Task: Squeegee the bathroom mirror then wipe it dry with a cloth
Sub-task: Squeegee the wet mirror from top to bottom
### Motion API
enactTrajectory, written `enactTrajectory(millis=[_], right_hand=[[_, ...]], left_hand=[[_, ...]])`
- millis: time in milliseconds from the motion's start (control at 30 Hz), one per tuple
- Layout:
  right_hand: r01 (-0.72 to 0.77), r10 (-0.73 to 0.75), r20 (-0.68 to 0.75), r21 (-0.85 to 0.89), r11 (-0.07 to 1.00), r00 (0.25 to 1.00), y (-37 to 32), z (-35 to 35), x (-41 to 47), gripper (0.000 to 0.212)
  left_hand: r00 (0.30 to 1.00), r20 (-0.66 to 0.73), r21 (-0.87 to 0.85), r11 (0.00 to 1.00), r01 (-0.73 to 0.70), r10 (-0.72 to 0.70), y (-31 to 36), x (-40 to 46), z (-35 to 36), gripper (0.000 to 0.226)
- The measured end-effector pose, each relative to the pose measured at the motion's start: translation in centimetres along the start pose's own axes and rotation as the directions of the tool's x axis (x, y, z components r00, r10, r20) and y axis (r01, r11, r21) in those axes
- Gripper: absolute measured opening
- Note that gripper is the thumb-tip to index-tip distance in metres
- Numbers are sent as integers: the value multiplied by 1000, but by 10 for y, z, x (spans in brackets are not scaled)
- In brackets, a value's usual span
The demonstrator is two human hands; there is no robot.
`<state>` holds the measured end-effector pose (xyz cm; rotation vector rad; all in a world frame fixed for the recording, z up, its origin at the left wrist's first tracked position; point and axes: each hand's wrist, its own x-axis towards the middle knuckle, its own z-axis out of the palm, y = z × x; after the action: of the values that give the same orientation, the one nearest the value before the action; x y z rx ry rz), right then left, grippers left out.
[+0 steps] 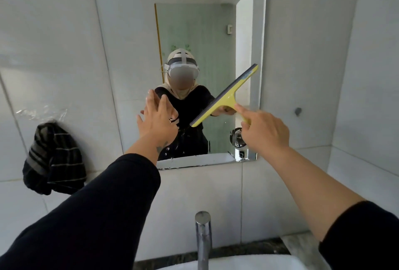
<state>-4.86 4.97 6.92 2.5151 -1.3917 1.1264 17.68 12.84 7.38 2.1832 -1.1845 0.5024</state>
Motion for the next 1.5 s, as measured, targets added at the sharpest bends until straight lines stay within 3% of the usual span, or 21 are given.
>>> enactTrajectory(millis=[133, 267, 467, 667, 767, 1267, 1500], right_hand=[[-98, 95, 27, 156, 983, 995, 3, 5, -9, 51], [-228, 219, 66, 380, 897, 973, -4, 28, -21, 50], [-357, 381, 105, 632, 688, 919, -36, 58, -37, 51], [-438, 481, 201, 776, 453, 853, -79, 81, -49, 52], [-435, 476, 218, 800, 412, 852, -102, 90, -55, 52], [-259, 236, 123, 630, 732, 964, -177, 116, -86, 54], [-34, -20, 159, 329, 944, 987, -156, 118, -94, 57]], left_hand=[[1000, 11, -1, 1000, 16, -16, 2, 0, 1, 85], [1000, 8, -1, 1000, 1, -1, 0, 0, 1, 85], [999, -11, 8, 999, -48, 48, -6, -1, 1, 83], [993, -70, 7, 996, -94, 94, -23, -1, -10, 76], [994, -67, 6, 997, -81, 81, -39, -3, -17, 77], [998, -22, 44, 998, 52, -51, -98, -23, -34, 77], [998, 24, -2, 998, 62, -62, -89, -28, -20, 78]])
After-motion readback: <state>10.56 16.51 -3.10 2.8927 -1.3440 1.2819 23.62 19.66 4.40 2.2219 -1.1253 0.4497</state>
